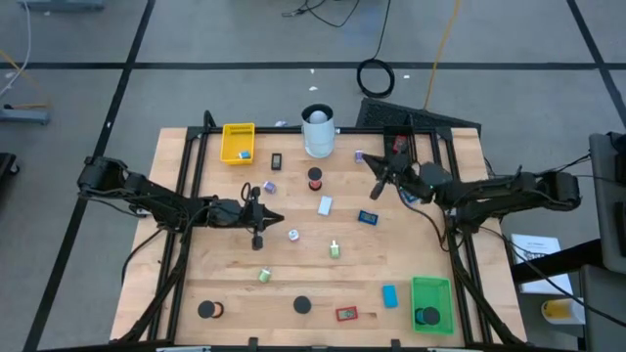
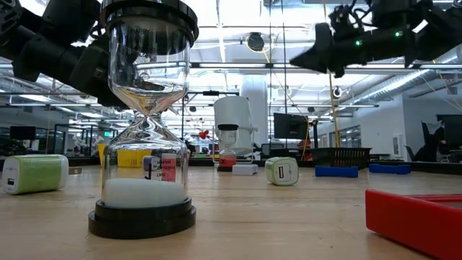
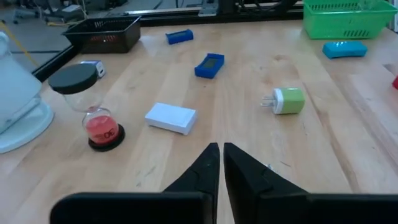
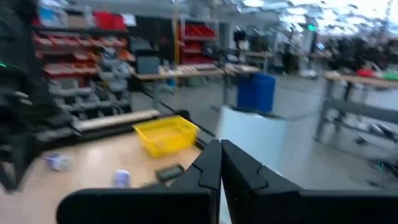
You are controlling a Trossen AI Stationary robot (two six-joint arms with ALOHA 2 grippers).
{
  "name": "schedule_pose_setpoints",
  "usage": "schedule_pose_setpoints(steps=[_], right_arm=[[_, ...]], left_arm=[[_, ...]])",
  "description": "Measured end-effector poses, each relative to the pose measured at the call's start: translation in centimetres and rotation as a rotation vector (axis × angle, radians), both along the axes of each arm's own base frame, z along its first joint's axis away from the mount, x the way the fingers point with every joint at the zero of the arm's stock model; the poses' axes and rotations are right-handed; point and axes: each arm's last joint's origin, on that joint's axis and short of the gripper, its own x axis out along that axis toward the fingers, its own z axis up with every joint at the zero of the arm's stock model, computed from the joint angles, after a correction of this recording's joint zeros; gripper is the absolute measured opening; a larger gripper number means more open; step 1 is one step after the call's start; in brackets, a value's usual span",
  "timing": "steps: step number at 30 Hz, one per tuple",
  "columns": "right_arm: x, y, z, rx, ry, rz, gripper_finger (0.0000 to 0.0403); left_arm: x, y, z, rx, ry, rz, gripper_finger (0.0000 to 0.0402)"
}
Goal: Pick & Place Office items
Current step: Put the pink charger adapter in the yellow bin
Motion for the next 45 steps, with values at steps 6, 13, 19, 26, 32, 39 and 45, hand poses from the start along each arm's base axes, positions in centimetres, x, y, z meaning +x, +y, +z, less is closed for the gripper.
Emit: schedule_pose_setpoints(steps=[6,13,19,26,32,39,45], right_arm=[[0.4,1.5,0.3,-0.042,-0.014,0.086,0.0004],[0.8,2.7,0.0,-0.029,0.056,0.134,0.0004],[2.7,3.6,0.7,0.040,0.257,0.045,0.0004],[5.0,4.6,0.8,-0.033,0.340,0.066,0.0004],[5.3,4.8,0.8,-0.047,0.353,0.072,0.0004],[5.3,4.8,0.8,-0.047,0.352,0.072,0.0004],[5.3,4.8,0.8,-0.046,0.351,0.072,0.0004]], left_arm=[[0.0,-0.1,-0.1,-0.035,0.003,0.005,0.0033],[-0.1,-0.7,-0.1,-0.035,0.011,-0.019,0.0046],[1.0,-0.8,-0.4,-0.029,0.047,0.001,0.0052],[3.1,-1.1,-1.7,-0.029,0.130,0.076,0.0101],[3.9,-2.0,-1.6,-0.063,0.166,0.043,0.0205],[4.3,-3.4,-1.3,-0.052,0.165,0.038,0.0305],[4.9,-3.6,-3.4,-0.029,0.201,0.123,0.0340]])
